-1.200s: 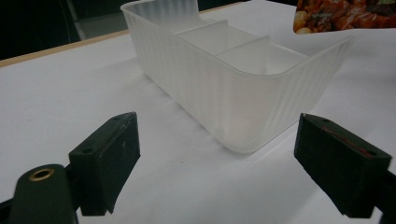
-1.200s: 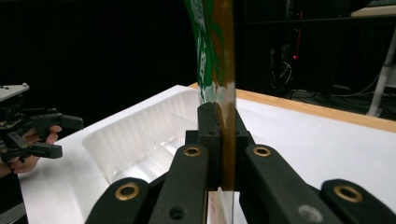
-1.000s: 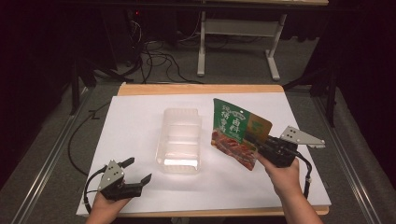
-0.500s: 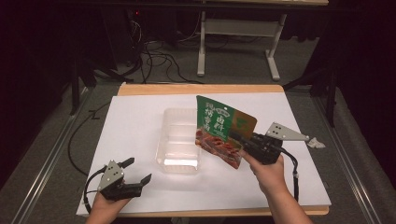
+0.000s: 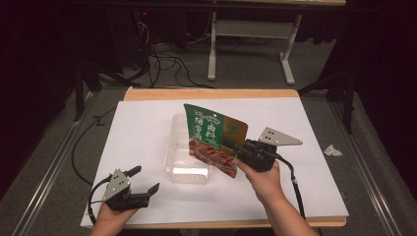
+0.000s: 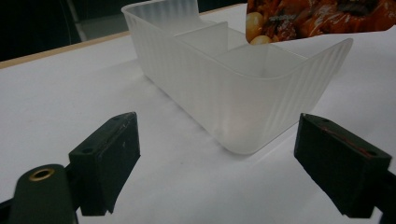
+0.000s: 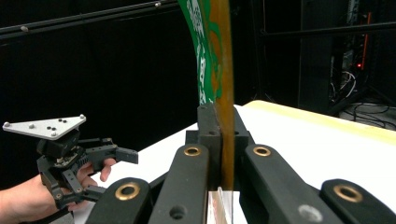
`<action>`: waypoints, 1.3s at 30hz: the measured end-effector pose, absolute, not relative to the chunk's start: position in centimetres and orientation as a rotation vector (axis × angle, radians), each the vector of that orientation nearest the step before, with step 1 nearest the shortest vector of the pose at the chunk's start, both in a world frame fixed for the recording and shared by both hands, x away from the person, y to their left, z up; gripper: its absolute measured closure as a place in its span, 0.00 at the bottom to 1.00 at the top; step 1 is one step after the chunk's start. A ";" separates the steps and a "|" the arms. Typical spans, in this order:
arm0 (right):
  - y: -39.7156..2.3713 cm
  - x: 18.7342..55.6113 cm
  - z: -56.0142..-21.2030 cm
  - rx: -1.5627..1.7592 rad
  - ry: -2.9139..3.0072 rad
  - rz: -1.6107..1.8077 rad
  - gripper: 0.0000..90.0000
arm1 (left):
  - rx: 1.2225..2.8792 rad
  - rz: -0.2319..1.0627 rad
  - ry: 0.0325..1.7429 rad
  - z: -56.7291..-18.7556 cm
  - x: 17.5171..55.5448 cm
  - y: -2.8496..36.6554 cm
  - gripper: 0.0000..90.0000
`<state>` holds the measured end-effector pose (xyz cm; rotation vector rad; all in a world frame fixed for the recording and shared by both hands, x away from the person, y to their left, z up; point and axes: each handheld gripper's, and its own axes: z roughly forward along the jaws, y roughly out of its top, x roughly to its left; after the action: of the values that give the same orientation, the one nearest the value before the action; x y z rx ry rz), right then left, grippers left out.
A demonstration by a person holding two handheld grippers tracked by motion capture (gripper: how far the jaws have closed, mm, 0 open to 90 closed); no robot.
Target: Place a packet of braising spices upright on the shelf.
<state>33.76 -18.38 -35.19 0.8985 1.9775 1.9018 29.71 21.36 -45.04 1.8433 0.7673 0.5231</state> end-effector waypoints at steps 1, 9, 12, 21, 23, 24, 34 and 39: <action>-18.1 33.9 -35.2 0.896 1.978 1.901 1.00 | 1.842 0.522 0.768 -45.0 29.7 21.4 0.17; -16.0 34.7 -35.5 0.889 1.991 1.920 1.00 | 1.839 0.519 0.764 -45.0 29.7 21.4 0.17; -15.2 35.1 -35.6 0.887 1.995 1.919 1.00 | 1.841 0.520 0.760 -45.0 29.7 21.3 0.17; -13.7 36.0 -36.7 0.913 1.997 1.936 1.00 | 1.832 0.514 0.760 -45.0 29.7 21.3 0.17; -13.4 36.2 -36.9 0.922 1.993 1.946 1.00 | 1.833 0.513 0.760 -45.0 29.7 21.3 0.17; -13.3 36.2 -36.9 0.927 1.993 1.951 1.00 | 1.833 0.513 0.760 -45.0 29.7 21.3 0.17; -12.0 36.6 -38.0 0.938 1.996 1.932 1.00 | 1.832 0.512 0.757 -45.0 29.7 21.3 0.17; -11.9 36.5 -38.3 0.948 1.981 1.939 1.00 | 1.828 0.510 0.759 -45.0 29.7 21.3 0.17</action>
<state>36.51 -11.86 -38.25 0.9483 1.9810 1.9392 29.75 21.25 -45.01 1.8281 0.7586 0.5100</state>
